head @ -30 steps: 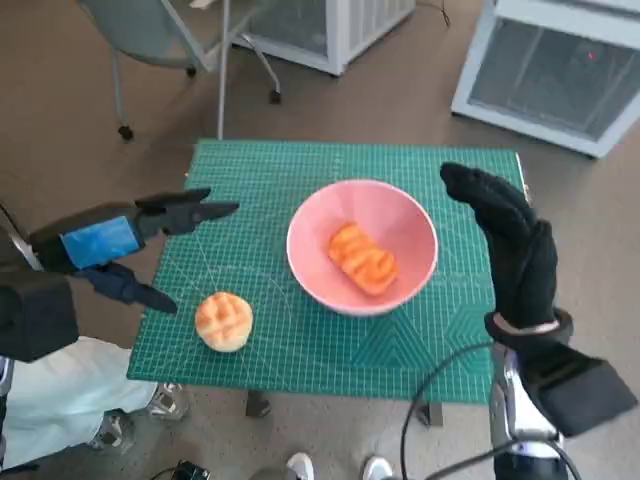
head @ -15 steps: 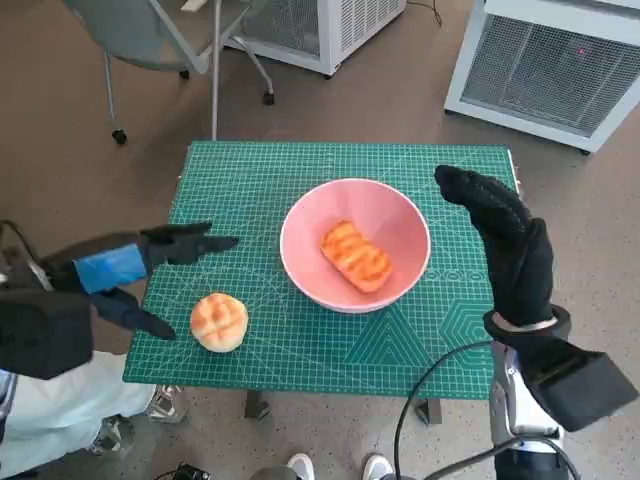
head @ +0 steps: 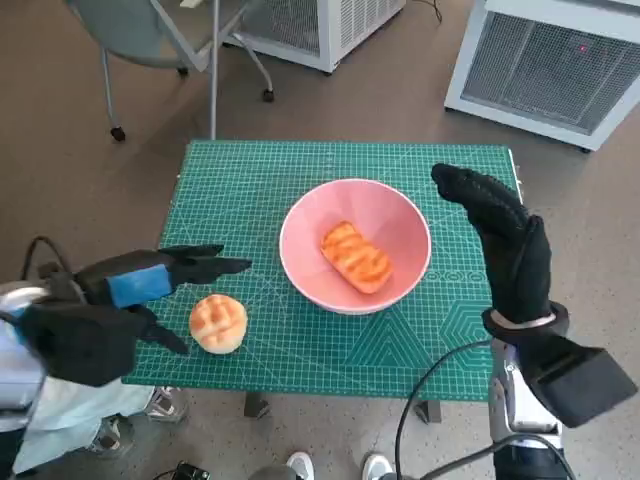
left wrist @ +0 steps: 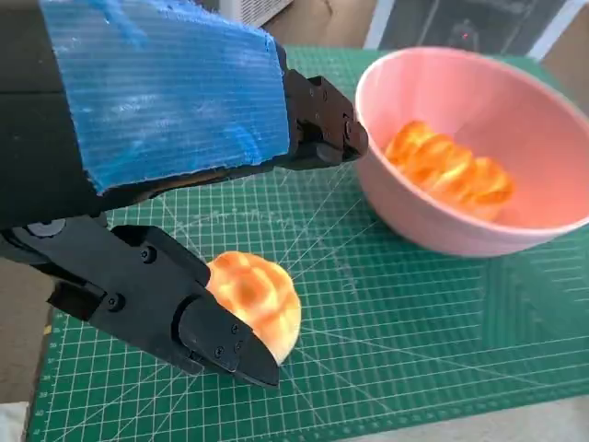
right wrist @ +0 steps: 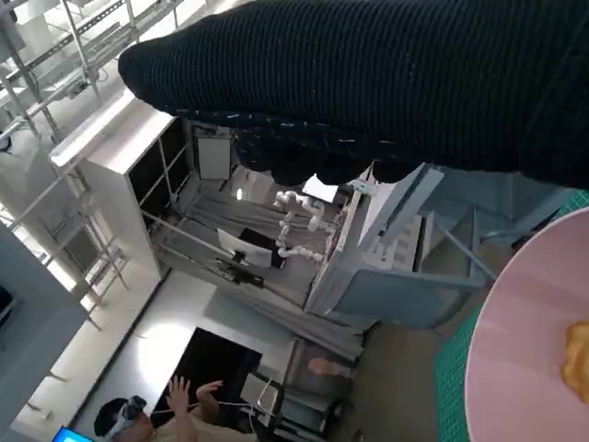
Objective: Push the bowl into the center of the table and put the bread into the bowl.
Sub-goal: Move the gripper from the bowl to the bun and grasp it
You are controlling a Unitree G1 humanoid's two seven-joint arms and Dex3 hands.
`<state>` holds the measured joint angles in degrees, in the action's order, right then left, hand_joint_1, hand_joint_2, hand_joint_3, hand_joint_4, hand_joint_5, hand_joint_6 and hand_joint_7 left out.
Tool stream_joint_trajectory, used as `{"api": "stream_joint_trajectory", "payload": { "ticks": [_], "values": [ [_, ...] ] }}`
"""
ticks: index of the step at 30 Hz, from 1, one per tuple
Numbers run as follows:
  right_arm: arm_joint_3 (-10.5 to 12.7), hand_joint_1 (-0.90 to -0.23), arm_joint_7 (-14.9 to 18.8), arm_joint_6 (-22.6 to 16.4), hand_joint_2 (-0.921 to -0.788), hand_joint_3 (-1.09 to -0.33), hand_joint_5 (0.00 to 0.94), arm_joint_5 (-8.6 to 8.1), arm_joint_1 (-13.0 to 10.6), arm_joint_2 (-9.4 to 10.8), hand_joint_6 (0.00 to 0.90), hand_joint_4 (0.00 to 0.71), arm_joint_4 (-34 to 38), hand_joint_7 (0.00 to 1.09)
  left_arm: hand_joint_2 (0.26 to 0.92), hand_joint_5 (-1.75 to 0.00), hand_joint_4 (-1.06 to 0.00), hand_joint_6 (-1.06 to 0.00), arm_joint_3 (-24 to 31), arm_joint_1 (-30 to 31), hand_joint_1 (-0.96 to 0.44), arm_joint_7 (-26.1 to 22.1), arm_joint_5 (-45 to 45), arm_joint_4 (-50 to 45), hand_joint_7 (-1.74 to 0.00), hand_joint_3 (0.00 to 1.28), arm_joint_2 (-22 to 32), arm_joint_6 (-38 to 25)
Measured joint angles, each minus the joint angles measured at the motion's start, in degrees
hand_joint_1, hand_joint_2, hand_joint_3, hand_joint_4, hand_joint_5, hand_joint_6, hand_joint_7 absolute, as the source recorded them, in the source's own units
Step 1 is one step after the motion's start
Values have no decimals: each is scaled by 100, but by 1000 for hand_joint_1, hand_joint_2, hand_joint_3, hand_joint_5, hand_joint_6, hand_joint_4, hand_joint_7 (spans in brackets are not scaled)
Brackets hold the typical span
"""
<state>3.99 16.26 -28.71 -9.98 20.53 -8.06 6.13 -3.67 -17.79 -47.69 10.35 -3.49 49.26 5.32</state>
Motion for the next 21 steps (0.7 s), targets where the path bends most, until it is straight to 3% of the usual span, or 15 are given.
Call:
{"api": "stream_joint_trajectory", "payload": {
  "ticks": [14,17,21],
  "values": [
    [10,-722,10,-2,-921,-789,2,-9,1,-3,-1,116,-1,408,738,-11,-338,-451,-688,-61,-50,472,1047,482,-17,14,-283,-169],
    [8,-723,10,-2,-921,-789,2,-9,0,-1,-1,116,0,406,781,-16,-469,-552,-860,-130,-8,574,1322,660,-29,32,-361,-185],
    [6,-723,10,-2,-921,-789,2,-8,0,1,-1,117,-3,405,834,-39,-733,-723,-1014,-184,48,761,1638,838,-55,44,-471,-230]
  ]
}}
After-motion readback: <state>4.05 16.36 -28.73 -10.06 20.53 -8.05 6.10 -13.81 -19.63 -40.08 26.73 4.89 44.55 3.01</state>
